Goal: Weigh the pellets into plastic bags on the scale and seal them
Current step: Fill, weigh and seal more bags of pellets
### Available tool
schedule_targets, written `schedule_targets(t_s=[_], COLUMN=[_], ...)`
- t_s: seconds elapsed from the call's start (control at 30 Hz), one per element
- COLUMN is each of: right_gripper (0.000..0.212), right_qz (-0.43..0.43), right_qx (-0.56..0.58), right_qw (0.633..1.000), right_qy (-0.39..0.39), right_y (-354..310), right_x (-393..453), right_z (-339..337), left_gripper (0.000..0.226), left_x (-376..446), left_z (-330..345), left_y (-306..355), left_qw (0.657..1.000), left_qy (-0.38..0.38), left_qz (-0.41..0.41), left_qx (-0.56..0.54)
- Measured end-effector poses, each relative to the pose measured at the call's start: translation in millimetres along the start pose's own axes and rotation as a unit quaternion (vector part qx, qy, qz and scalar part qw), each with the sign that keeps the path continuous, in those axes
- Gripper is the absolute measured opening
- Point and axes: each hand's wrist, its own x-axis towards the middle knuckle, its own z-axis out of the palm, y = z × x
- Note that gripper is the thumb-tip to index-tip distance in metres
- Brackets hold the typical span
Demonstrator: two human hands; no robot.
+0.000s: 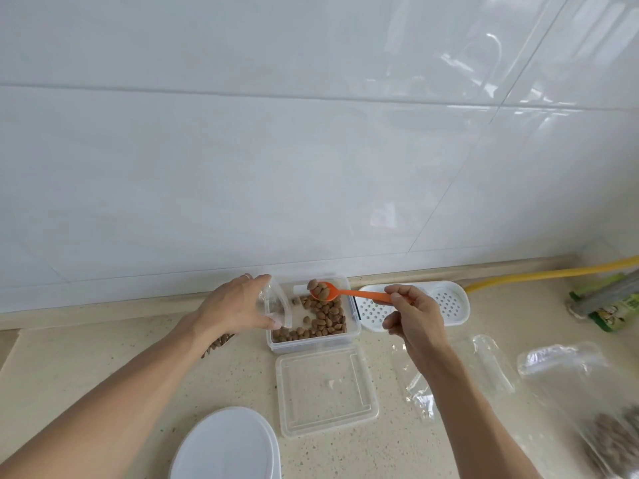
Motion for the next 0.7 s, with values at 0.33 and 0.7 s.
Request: schedule_targets(t_s=[0.33,0.7], right_gripper=[0.019,0.020], right_qz=[-0.079,-0.143], right_qx=[-0.098,-0.201], right_qw=[0.991,0.964], right_qy=[-0.043,-0.102], right_y=[-19,-20], right_x=[-8,-12], right_z=[10,33], left_gripper=[0.100,0.098], left_x=[8,5], left_z=[-1,3], left_y=[18,21], left_qw=[1.000,0.995], left_qy=[-0.017,0.007], left_qz=[0.022,0.062], left_qx=[-0.003,-0.075])
